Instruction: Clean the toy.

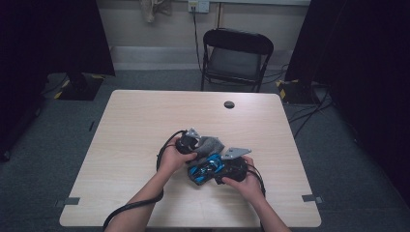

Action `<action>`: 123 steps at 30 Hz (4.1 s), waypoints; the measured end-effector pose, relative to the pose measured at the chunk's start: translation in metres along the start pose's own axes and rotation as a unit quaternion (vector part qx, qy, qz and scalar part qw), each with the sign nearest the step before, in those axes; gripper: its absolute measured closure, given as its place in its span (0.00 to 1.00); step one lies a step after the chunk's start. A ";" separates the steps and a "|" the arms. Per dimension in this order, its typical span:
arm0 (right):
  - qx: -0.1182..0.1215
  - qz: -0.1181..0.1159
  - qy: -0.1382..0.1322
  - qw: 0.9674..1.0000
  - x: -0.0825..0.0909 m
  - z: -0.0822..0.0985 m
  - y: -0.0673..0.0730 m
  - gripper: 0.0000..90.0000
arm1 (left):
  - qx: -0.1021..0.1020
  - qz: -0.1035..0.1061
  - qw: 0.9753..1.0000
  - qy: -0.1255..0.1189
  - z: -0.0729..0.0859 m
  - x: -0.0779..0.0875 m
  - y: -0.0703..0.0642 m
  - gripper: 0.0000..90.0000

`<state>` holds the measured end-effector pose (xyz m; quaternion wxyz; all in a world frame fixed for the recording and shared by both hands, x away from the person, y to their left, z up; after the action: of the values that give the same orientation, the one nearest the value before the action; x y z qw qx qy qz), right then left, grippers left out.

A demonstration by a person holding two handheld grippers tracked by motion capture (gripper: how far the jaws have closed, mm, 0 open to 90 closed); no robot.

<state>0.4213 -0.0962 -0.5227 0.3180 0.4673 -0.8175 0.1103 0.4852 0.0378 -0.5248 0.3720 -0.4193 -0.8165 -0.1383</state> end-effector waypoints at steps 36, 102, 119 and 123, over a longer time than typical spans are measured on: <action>0.003 -0.001 -0.003 1.000 0.000 0.001 0.000 0.28 | 0.019 0.025 0.999 0.014 0.031 0.055 0.001 0.74; 0.003 -0.001 -0.007 1.000 0.000 0.001 0.000 0.28 | 0.028 -0.004 1.000 0.000 0.001 0.003 0.004 0.65; 0.004 -0.001 -0.008 1.000 0.000 0.001 0.000 0.28 | 0.061 -0.041 0.996 -0.048 -0.017 0.007 0.014 0.45; 0.003 -0.001 -0.008 1.000 0.000 0.001 0.000 0.28 | 0.060 -0.037 0.997 -0.037 -0.015 0.005 0.016 0.57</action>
<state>0.4206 -0.0971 -0.5236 0.3097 0.4697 -0.8195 0.1090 0.5030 0.0423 -0.5120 0.3603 -0.3702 -0.8518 -0.0871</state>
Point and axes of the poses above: each handheld gripper's, and its own axes: x roughly backward along the jaws, z roughly out of its underside, y roughly to its left, the point moved 6 cm from there along -x, roughly forward along the jaws, and after that the axes turned 6 degrees about -z, right-handed, at the moved point
